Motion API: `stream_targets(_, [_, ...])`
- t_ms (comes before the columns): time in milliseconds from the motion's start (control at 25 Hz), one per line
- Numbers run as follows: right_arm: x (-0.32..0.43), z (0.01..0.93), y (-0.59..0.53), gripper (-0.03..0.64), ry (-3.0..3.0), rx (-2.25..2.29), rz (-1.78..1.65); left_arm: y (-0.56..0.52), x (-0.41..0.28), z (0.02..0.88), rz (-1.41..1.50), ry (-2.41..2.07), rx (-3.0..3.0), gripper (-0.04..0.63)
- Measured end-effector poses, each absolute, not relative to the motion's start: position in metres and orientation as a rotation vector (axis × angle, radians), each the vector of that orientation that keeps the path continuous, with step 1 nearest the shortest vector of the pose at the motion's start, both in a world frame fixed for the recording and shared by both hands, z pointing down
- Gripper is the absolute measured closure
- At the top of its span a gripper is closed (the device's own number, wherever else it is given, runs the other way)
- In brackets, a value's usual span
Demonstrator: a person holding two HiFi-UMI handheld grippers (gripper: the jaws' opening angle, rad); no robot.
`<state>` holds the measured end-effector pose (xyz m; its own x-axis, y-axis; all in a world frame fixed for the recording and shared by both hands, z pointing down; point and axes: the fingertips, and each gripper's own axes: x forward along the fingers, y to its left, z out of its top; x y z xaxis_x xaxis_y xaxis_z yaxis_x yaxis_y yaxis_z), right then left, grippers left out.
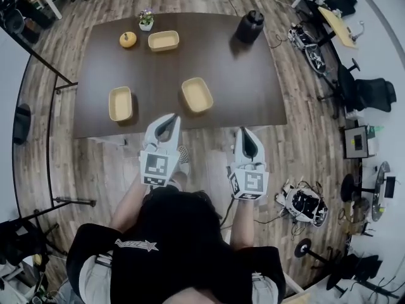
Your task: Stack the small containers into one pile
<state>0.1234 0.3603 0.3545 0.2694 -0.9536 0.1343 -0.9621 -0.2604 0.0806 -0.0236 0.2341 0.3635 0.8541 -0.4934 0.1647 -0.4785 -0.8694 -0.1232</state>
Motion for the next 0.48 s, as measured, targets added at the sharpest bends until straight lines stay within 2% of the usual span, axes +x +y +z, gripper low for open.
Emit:
stream_targets(240, [0.142, 0.350, 0.265, 0.612, -1.977, 2.240, 0.099, 0.162, -0.018, 0.370, -0.351, 0.986, -2.932, 0.584])
stream_targets(480, [0.124, 0.357, 0.167, 0.612, -2.157, 2.034, 0.098, 0.093, -0.041, 0.377, -0.367, 1.219, -2.886, 0.584])
